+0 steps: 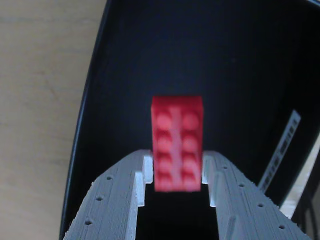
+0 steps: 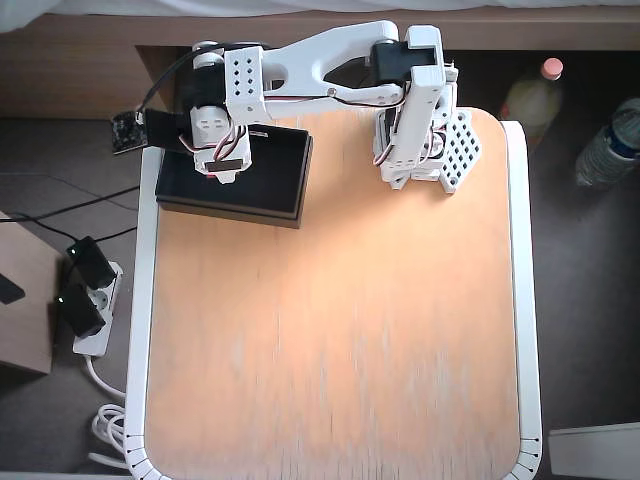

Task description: Grasp a lego block and put it in the bin.

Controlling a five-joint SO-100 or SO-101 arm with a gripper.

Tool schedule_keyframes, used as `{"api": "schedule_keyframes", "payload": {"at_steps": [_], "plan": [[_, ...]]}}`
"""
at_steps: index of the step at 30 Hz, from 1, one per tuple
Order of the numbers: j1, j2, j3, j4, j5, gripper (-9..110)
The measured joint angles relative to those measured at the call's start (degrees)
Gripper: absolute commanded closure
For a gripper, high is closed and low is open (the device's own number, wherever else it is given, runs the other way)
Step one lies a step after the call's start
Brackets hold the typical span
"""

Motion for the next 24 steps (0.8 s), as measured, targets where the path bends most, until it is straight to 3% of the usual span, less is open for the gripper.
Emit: {"api": "schedule_keyframes", "payload": {"at_steps": [15,24], "plan": [[-0.7,2.81,0.0,0.0,-1.05,90],[-9.4,17.14,0.0,0.0,-6.06,91]]}}
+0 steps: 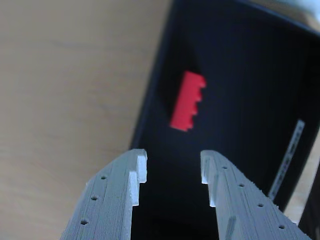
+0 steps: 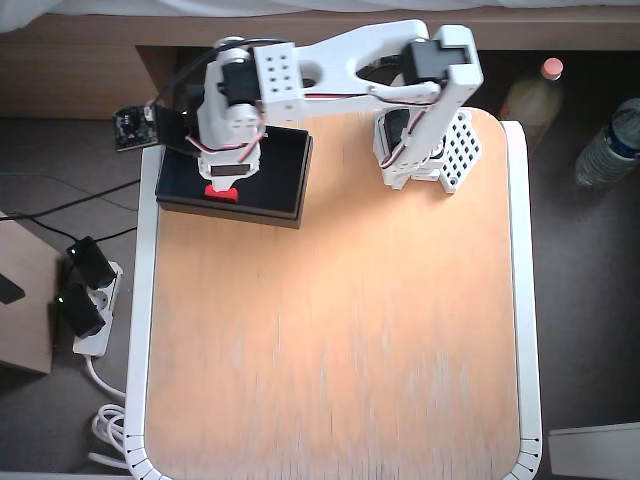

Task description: Grasp a lego block and put it in the bin.

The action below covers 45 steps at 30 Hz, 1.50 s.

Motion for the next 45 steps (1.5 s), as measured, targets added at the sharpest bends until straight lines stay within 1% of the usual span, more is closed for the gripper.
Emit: {"api": "schedule_keyframes", "payload": {"at_steps": [5,7,17,26,30,39,45], "plan": [[-8.79,8.35,0.0,0.0,-2.81,100],[-12.92,10.9,0.0,0.0,-4.04,101],[-33.75,20.48,0.0,0.0,-8.61,101],[-49.83,27.69,0.7,0.09,-9.67,101],[-54.05,34.37,7.91,0.09,-8.09,101],[-58.8,47.81,29.88,0.0,-5.8,101],[-62.31,58.1,42.98,-4.39,-4.31,101]]}}
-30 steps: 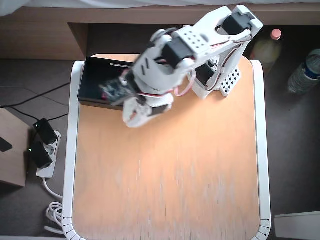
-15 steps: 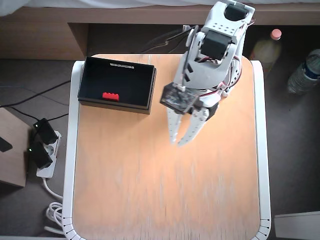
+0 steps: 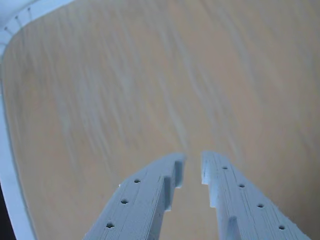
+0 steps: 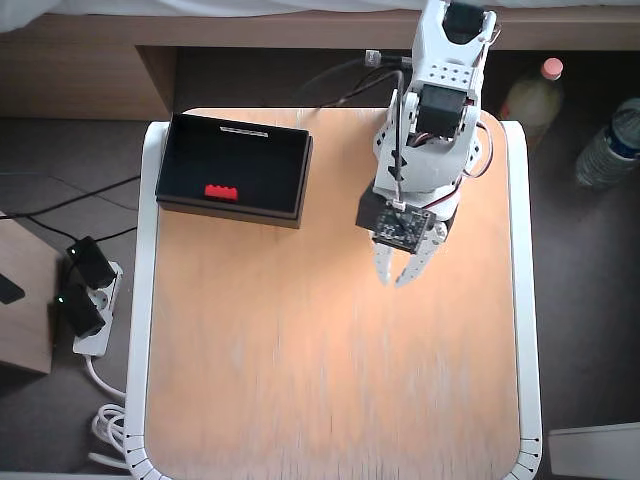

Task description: Grasp a lego block and put it in the bin.

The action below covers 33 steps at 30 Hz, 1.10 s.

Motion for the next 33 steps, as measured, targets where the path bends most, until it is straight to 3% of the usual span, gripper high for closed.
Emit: {"api": "schedule_keyframes", "payload": {"at_steps": [14,33], "plan": [[-2.2,13.18,22.24,-6.5,1.14,101],[-6.94,19.07,35.6,-6.5,-1.05,101]]}}
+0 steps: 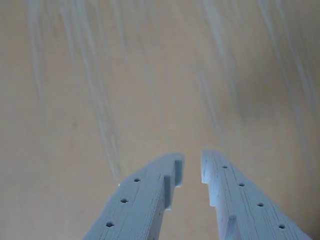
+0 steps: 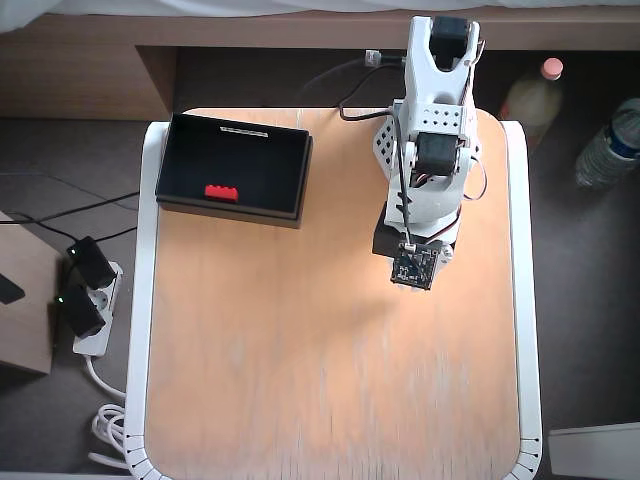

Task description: Grasp a lego block and put it in the bin.

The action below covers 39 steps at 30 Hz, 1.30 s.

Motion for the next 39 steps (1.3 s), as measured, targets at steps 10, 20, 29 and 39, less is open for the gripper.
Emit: {"api": "schedule_keyframes", "payload": {"at_steps": [10,20,29,39], "plan": [[-0.26,0.35,4.57,0.0,-1.93,101],[-0.26,0.35,4.75,0.0,-6.15,101],[-0.26,0.35,4.75,3.34,-5.71,101],[-0.26,0.35,4.75,3.52,-7.12,101]]}}
